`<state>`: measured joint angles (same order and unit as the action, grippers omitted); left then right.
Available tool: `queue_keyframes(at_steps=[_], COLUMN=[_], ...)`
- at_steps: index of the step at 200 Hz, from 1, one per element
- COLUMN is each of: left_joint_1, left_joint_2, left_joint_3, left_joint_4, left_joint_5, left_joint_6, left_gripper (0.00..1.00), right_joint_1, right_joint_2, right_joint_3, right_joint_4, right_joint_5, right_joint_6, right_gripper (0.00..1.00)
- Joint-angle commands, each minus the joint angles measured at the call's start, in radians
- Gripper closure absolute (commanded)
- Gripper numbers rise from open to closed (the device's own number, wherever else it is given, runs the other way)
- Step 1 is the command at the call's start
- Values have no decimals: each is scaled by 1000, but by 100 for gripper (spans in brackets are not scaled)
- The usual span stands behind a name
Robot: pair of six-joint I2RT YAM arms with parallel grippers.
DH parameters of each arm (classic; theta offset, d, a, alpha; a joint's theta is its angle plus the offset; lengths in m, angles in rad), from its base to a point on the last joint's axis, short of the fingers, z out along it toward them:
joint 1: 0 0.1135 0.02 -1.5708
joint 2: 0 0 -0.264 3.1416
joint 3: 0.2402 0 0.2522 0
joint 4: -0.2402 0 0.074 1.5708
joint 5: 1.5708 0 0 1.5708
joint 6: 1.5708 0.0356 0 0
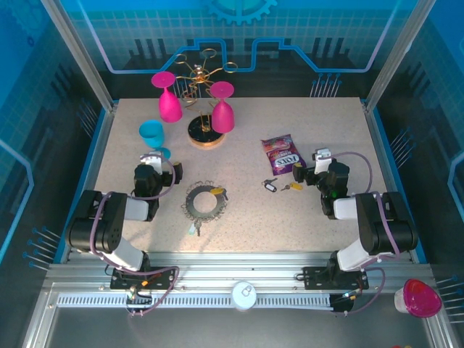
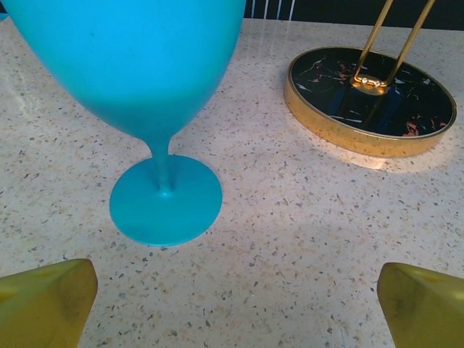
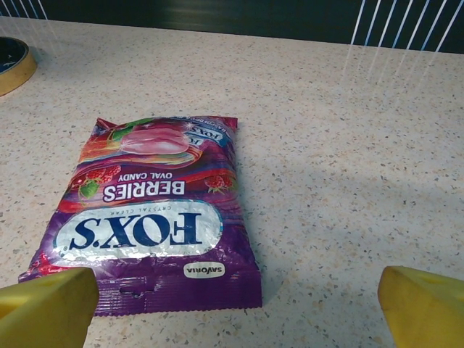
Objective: Put the keys on the keyring
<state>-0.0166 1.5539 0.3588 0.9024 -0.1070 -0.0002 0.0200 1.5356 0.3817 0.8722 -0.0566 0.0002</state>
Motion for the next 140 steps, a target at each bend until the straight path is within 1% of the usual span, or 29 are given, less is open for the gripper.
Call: queue_keyframes(at_steps=[1,13,28,32,43,52,64,77,84,91,100,108,122,140], left_joint_1=[9,8,6,6,6,6,6,6,2,-11,-47,-93,-167,-228], left_joint_2=[-120,-188,-267,-290,-354,-401,-444,-470,-476,-479,-484,-489,-489,-488], left_joint_3=[27,33,29,28,36,50,76,103,121,143,171,189,219,249], left_joint_4=[-73,-139,-186,-202,-267,-335,-423,-516,-573,-640,-719,-770,-845,-936], left_joint_5=[1,-11,13,16,18,35,70,125,158,163,151,127,100,86], left_joint_6=[-7,-9,-6,-16,-80,-140,-221,-304,-339,-373,-385,-386,-385,-432], left_gripper=[1,1,1,1,1,1,1,1,2,3,4,4,4,4], right_joint_1=[0,8,38,48,75,101,131,143,147,149,154,160,190,245], right_joint_2=[-88,-151,-231,-252,-309,-359,-419,-473,-495,-518,-539,-552,-565,-558], right_joint_3=[25,45,66,70,78,89,112,139,157,177,185,178,165,177], right_joint_4=[-67,-160,-283,-311,-392,-461,-568,-698,-777,-858,-925,-946,-955,-995], right_joint_5=[-8,26,82,99,116,117,169,195,186,175,140,88,20,-7], right_joint_6=[-3,-3,12,24,62,59,105,227,288,361,431,466,475,444], right_gripper=[0,0,0,2,7,12,12,14,16,17,19,22,27,29])
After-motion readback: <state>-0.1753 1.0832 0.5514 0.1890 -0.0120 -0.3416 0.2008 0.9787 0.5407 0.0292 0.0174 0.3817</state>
